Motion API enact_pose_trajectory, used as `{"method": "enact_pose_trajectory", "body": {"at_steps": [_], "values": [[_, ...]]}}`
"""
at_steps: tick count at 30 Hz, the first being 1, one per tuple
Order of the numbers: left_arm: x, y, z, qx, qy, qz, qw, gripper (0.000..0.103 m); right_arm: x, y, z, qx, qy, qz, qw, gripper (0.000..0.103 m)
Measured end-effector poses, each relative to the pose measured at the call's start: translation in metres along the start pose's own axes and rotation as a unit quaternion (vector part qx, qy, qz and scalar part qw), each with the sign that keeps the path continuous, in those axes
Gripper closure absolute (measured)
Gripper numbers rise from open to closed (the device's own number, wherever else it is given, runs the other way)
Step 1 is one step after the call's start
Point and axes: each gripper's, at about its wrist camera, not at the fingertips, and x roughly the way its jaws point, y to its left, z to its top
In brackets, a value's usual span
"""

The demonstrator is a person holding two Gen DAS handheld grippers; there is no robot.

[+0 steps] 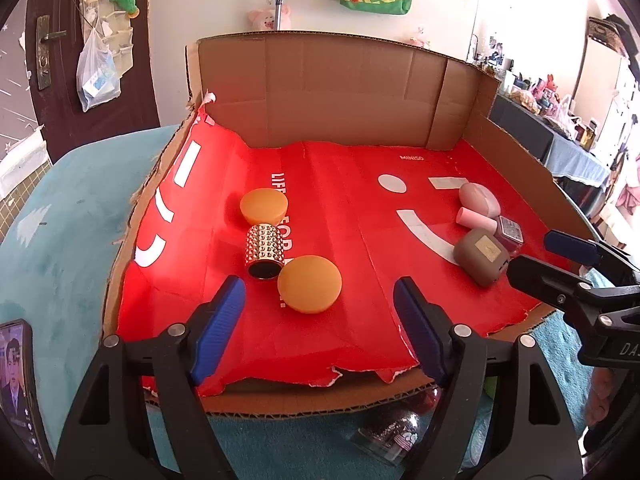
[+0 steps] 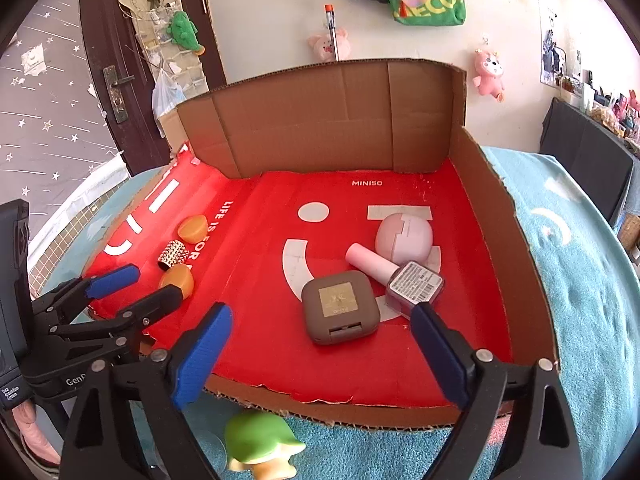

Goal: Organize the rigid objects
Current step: 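Withdraw both grippers from the box toward the remaining items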

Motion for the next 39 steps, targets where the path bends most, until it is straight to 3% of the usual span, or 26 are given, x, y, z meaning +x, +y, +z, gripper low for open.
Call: {"method": "enact_pose_trajectory", "body": {"at_steps": [7,16,18,20,26,39], "values": [[-0.012,-0.003,-0.003,0.004,-0.013,0.002,0.9999,0.019,-0.01,-0.002,-0.003,0.02,-0.027,0.01,0.999,0.001],[-0.018,0.003,-0.006,-0.019,-0.015,-0.002,0.9997,0.019,-0.022,0.004,-0.008,0.011,-0.055,0.002,0.998,0.0],[-0.02,0.002,-0.007,-0.019,-0.017,-0.002,0.9997,0.016,-0.025,0.007,-0.01,0.006,-0.06,-0.004,0.998,0.0],[-0.023,0.001,-0.008,-0.02,-0.019,-0.004,0.9996,0.007,-0.029,0.009,-0.012,0.0,-0.065,-0.009,0.998,0.0],[-0.032,-0.002,-0.012,-0.018,-0.027,-0.005,0.9995,0.001,-0.036,0.013,-0.019,-0.009,-0.065,0.001,0.998,0.0],[-0.046,-0.002,-0.024,-0.023,-0.033,-0.004,0.9992,0.0,-0.049,0.013,-0.034,-0.002,-0.074,0.008,0.997,0.0]]}}
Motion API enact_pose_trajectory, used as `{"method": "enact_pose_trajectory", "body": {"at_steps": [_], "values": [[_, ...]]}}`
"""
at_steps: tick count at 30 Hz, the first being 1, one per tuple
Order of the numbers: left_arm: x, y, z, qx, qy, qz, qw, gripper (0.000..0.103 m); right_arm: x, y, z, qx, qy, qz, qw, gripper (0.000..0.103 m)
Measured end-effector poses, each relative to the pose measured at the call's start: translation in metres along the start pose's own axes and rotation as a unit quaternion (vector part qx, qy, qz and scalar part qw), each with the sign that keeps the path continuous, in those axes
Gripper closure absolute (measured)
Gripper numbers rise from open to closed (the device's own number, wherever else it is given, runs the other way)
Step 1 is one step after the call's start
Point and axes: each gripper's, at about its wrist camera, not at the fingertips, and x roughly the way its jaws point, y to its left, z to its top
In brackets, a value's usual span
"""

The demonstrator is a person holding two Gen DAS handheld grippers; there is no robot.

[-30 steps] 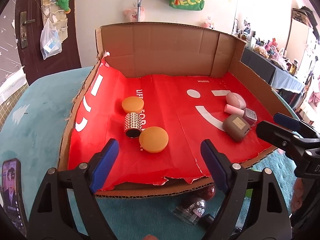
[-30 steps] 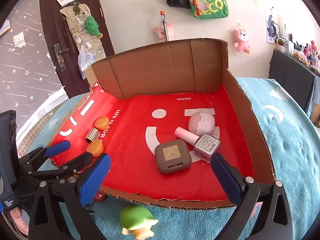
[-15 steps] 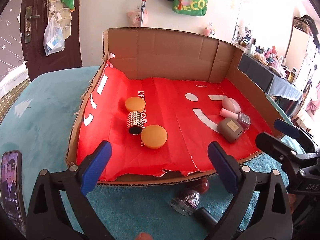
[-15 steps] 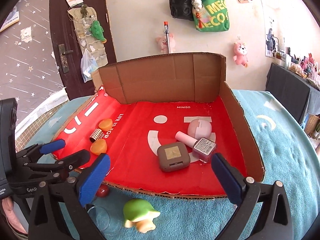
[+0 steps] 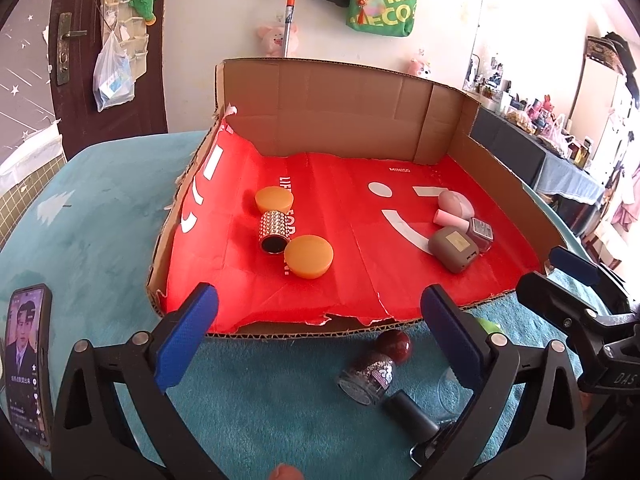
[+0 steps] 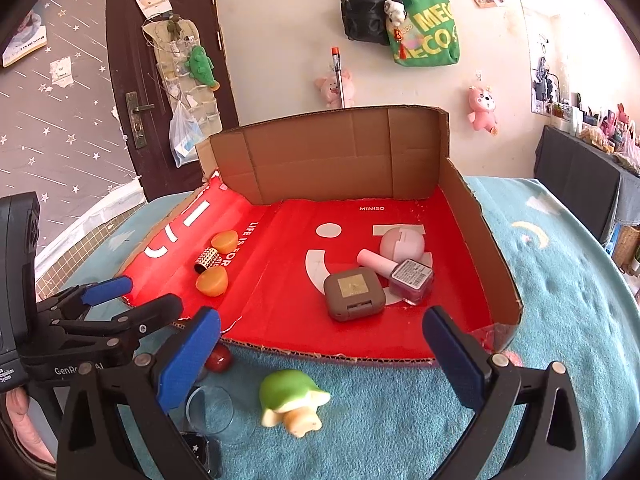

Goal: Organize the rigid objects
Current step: 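Withdraw both grippers from the box toward the remaining items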

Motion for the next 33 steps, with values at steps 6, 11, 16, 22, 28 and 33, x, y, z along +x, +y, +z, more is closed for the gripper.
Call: {"method": "enact_pose_trajectory", "body": {"at_steps": [6,11,16,22,28,33], "values": [[-0.009,-0.001,-0.004,0.001,-0.006,-0.002,1.0,0.0,-0.006,0.002,-0.007,0.004,0.004,0.01,1.0,0.0],[-0.013,-0.002,-0.007,0.0,-0.004,-0.003,1.0,0.0,-0.012,0.005,-0.011,0.002,0.003,0.012,1.0,0.0],[-0.019,-0.003,-0.012,-0.001,-0.002,-0.001,1.0,0.0,-0.019,0.006,-0.015,0.001,0.001,0.011,1.0,0.0],[-0.023,-0.008,-0.021,0.004,0.007,-0.002,1.0,0.0,-0.025,0.006,-0.021,0.002,0.004,0.01,1.0,0.0],[-0.026,-0.011,-0.027,0.008,0.013,-0.005,0.9999,0.0,-0.029,0.005,-0.025,0.006,0.005,0.01,1.0,0.0],[-0.028,-0.011,-0.033,0.006,0.019,-0.008,0.9998,0.0,-0.03,0.005,-0.029,0.007,0.007,0.01,1.0,0.0]]}}
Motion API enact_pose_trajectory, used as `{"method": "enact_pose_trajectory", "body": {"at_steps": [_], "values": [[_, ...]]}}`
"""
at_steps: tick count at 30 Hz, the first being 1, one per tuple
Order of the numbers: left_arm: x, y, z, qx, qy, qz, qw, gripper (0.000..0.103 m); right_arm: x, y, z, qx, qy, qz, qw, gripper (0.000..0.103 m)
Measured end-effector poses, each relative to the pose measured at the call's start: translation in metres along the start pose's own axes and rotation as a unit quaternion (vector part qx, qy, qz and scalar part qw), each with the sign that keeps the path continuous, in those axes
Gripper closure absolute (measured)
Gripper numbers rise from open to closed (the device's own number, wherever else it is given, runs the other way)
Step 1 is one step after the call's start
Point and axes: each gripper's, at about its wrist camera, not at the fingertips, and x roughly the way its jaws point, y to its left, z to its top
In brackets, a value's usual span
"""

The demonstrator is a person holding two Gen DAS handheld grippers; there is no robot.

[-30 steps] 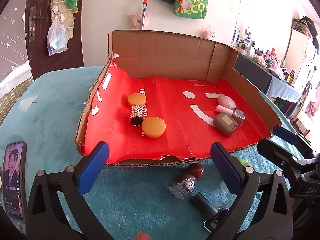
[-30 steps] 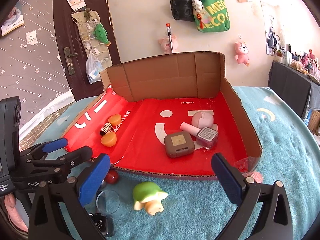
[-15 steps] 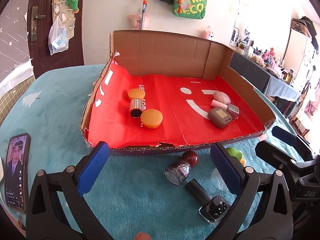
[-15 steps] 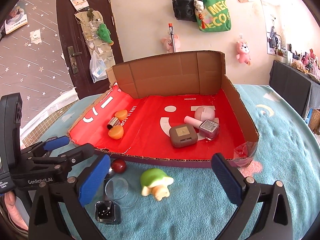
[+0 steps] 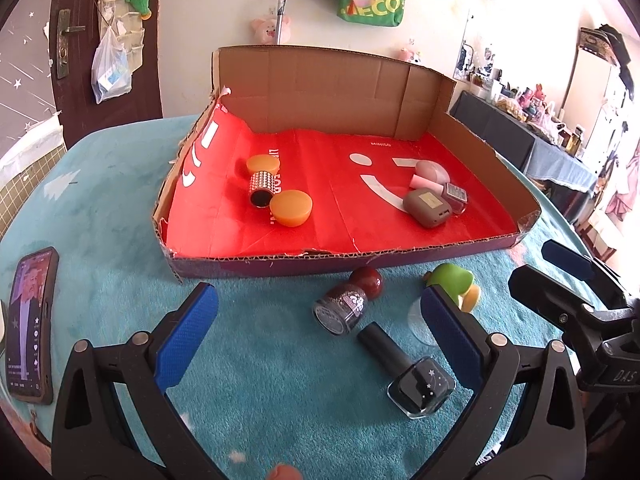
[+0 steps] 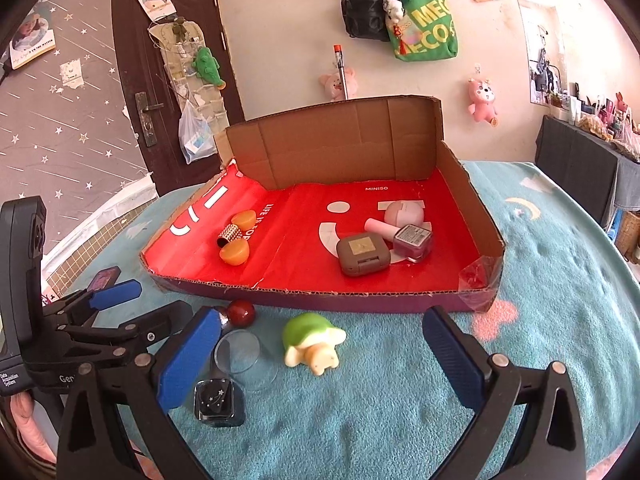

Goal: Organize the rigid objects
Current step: 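Withdraw both grippers from the box toward the remaining items, then grasp the black star-capped nail polish with the left gripper while the right reaches toward the green toy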

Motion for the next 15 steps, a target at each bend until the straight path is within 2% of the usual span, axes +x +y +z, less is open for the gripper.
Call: {"method": "enact_pose_trajectory", "body": {"at_steps": [15], "values": [[0.003,-0.002,-0.019,-0.002,0.029,-0.017,0.9994,0.0,0.005,0.0,-0.007,0.003,0.016,-0.005,1.0,0.0]]}}
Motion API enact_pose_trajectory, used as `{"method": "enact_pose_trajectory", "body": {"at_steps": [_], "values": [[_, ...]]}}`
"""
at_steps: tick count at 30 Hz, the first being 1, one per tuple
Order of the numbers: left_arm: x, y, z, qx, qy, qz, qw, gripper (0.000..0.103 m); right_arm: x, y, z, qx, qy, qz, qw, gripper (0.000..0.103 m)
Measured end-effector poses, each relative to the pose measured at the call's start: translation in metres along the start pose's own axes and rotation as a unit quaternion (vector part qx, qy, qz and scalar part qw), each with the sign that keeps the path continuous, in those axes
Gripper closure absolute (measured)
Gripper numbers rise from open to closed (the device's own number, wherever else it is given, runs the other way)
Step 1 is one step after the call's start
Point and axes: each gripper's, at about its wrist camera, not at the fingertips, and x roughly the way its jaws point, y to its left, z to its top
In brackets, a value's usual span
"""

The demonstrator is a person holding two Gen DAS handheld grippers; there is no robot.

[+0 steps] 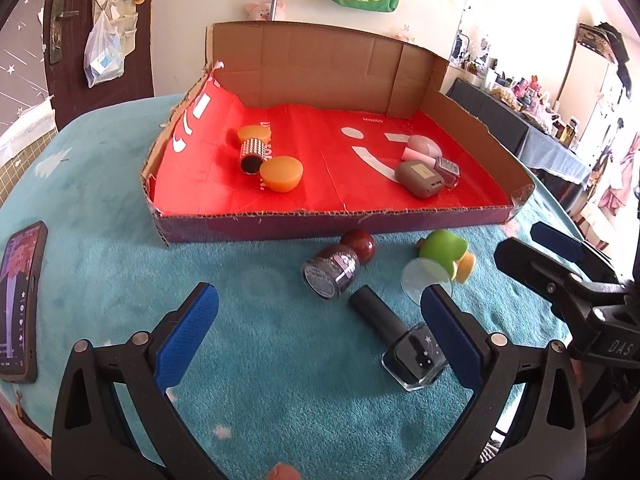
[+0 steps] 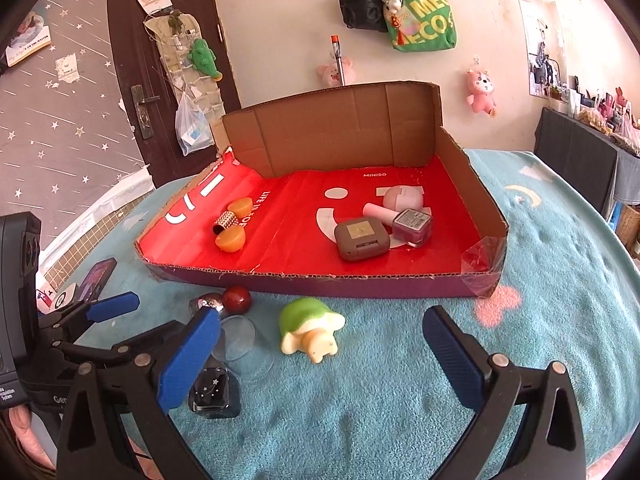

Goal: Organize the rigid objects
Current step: 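Grasp the black star-capped nail polish with the left gripper while the right reaches toward the green toy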

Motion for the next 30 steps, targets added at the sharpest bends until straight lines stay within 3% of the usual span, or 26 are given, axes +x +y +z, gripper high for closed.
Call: {"method": "enact_pose_trajectory", "body": {"at_steps": [13,20,25,30], "values": [[0.011,-0.011,-0.015,0.012,0.028,-0.016,0.9994,0.0,0.011,-0.01,-0.003,0.011,0.02,-0.023,0.999,0.0],[0.018,-0.025,-0.023,0.017,0.045,-0.05,0.9976,0.0,0.022,-0.023,-0.004,0.027,0.037,-0.041,0.998,0.0],[0.025,-0.034,-0.027,0.041,0.044,-0.02,0.998,0.0,0.033,-0.024,-0.007,0.025,0.053,-0.038,0.998,0.0],[0.023,-0.02,-0.026,0.029,0.043,-0.023,0.9984,0.0,0.041,-0.014,-0.009,0.004,0.062,-0.035,0.997,0.0]]}}
